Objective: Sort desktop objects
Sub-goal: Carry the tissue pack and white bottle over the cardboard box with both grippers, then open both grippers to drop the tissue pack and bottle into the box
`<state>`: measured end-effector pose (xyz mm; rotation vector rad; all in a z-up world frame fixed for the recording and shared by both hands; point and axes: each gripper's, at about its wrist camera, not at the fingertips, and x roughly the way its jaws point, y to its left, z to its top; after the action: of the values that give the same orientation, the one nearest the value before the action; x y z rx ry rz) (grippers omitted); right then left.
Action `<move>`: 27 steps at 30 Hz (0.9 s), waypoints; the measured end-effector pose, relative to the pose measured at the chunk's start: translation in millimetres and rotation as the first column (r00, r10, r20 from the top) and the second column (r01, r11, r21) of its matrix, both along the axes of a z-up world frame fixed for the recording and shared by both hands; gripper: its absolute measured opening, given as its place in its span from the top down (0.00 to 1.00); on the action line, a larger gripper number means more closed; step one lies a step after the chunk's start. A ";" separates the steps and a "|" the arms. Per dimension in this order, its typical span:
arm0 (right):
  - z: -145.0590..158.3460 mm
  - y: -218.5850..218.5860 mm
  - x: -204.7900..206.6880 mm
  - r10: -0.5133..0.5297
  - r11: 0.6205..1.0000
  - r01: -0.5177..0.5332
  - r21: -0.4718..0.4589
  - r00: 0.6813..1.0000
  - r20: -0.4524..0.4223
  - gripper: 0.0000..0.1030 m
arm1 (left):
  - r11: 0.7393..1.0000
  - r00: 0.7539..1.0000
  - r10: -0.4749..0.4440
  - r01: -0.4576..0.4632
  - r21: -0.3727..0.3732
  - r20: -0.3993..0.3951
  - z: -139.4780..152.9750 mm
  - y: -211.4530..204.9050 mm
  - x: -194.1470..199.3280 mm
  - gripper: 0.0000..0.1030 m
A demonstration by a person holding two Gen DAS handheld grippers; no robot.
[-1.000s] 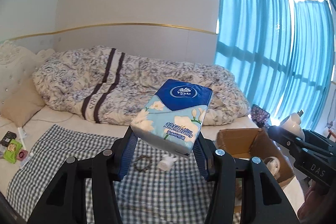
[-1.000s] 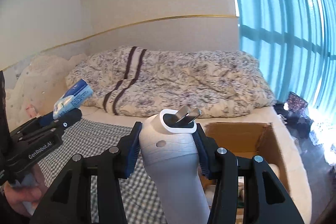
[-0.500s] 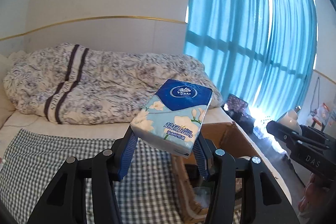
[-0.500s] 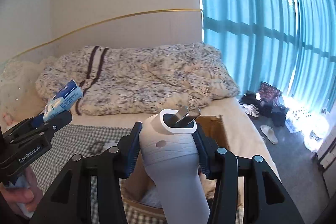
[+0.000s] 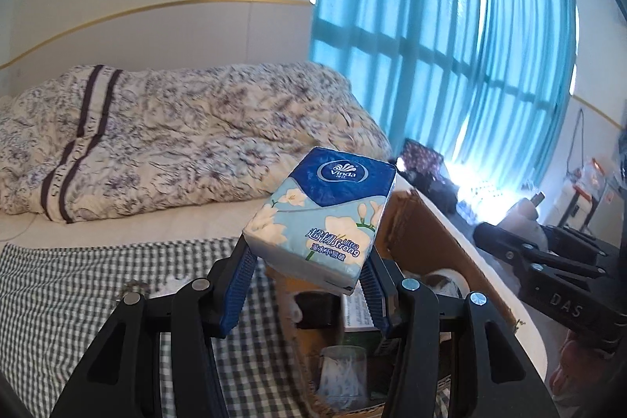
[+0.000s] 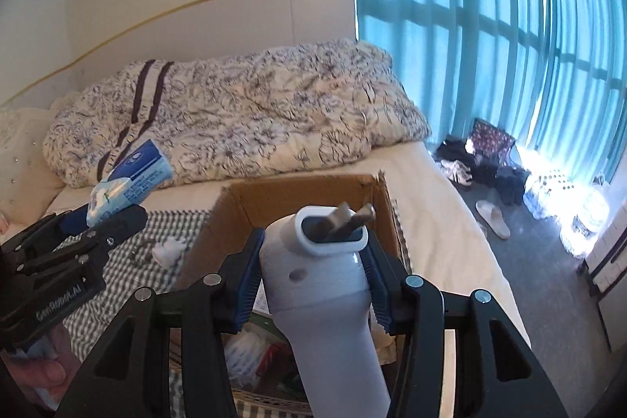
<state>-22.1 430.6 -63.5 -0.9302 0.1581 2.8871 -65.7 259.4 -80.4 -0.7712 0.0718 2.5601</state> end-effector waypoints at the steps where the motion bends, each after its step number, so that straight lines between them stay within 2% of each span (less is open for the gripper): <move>1: -3.8 2.1 -1.3 -0.001 1.000 0.001 -0.002 1.000 0.007 0.54 | 1.000 1.000 -0.013 0.013 -0.006 0.006 -4.0 4.4 -0.7 0.49; 7: -17.9 5.2 -5.5 0.001 1.000 -0.001 -0.005 0.999 0.038 0.54 | 0.998 0.997 -0.057 0.059 -0.032 0.054 -27.2 26.3 -8.7 0.49; 11: -18.5 13.5 -3.6 -0.034 0.999 0.034 -0.022 0.999 0.019 0.54 | 0.995 0.994 -0.084 0.087 -0.051 0.073 -39.0 37.9 -9.4 0.49; 13: -17.0 17.2 -3.9 -0.048 0.998 0.048 -0.026 0.999 0.012 0.54 | 0.993 0.992 -0.094 0.100 -0.066 0.087 -44.1 42.3 -9.9 0.47; 15: -14.0 20.1 -2.3 -0.063 0.998 0.063 -0.027 0.998 0.003 0.53 | 0.992 0.989 -0.101 0.108 -0.068 0.105 -46.6 43.9 -11.2 0.38; 18: -9.2 21.8 0.4 -0.076 0.997 0.076 -0.028 0.997 -0.010 0.47 | 0.993 0.989 -0.099 0.105 -0.049 0.109 -44.5 40.1 -10.0 0.26; 22: -1.6 20.0 4.9 -0.080 0.996 0.079 -0.029 0.997 -0.025 0.47 | 0.995 0.992 -0.088 0.092 -0.040 0.090 -34.0 35.9 -5.6 0.25; 27: 9.3 10.0 12.8 -0.073 0.997 0.071 -0.037 0.996 -0.043 0.41 | 0.996 0.995 -0.075 0.077 -0.034 0.065 -20.8 21.1 3.4 0.23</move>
<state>-9.3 440.6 -54.3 -0.8478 0.2427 2.8486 -62.3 280.5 -101.3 -0.8470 0.1249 2.4667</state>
